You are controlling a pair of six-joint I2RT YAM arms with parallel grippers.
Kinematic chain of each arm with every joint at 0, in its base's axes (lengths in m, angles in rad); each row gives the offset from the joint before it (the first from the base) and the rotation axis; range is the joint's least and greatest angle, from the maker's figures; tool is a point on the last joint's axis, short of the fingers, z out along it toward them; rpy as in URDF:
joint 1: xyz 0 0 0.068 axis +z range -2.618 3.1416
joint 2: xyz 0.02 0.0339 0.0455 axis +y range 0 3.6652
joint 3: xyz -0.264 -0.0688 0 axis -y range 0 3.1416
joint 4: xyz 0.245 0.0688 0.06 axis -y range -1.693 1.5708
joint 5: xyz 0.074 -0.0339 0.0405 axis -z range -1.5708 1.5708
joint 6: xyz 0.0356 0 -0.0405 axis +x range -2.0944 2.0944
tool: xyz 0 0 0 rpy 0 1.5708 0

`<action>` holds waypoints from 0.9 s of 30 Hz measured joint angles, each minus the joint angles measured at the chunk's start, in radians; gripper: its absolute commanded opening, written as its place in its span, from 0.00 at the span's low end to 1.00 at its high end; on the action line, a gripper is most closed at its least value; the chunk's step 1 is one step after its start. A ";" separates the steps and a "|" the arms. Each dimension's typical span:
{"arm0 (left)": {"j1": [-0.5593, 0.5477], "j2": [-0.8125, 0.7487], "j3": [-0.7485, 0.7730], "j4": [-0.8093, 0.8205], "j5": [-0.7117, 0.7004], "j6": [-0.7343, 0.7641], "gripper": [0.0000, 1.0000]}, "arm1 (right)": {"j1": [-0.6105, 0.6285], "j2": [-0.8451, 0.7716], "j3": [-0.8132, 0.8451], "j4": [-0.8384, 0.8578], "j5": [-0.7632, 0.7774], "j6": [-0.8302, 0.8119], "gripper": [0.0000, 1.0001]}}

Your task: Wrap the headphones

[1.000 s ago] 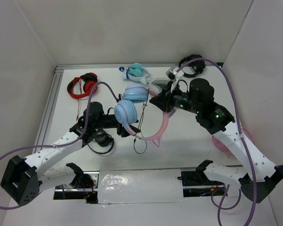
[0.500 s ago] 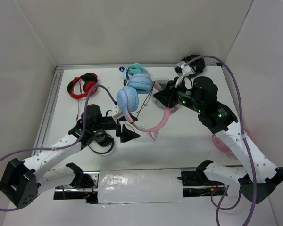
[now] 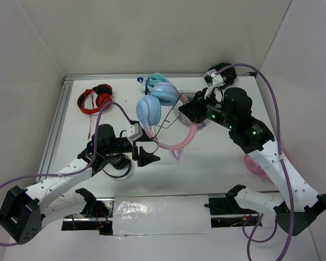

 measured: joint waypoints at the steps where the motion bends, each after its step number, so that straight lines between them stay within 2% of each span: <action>1: 0.000 0.000 0.000 0.006 -0.003 0.000 0.99 | -0.002 0.000 0.000 0.000 0.000 0.003 0.00; 10: 0.000 0.063 -0.002 0.039 -0.016 0.000 0.99 | -0.008 0.000 0.000 -0.009 -0.010 0.021 0.00; 14: 0.001 0.105 -0.002 0.067 -0.065 0.000 0.99 | -0.010 0.002 0.019 -0.040 -0.022 0.023 0.00; 21: 0.066 0.124 -0.002 0.126 -0.101 0.026 0.99 | -0.034 0.003 0.070 -0.082 -0.047 0.029 0.00; 27: 0.110 0.282 0.024 0.219 -0.035 0.052 0.99 | -0.055 0.032 0.155 -0.145 -0.124 0.030 0.00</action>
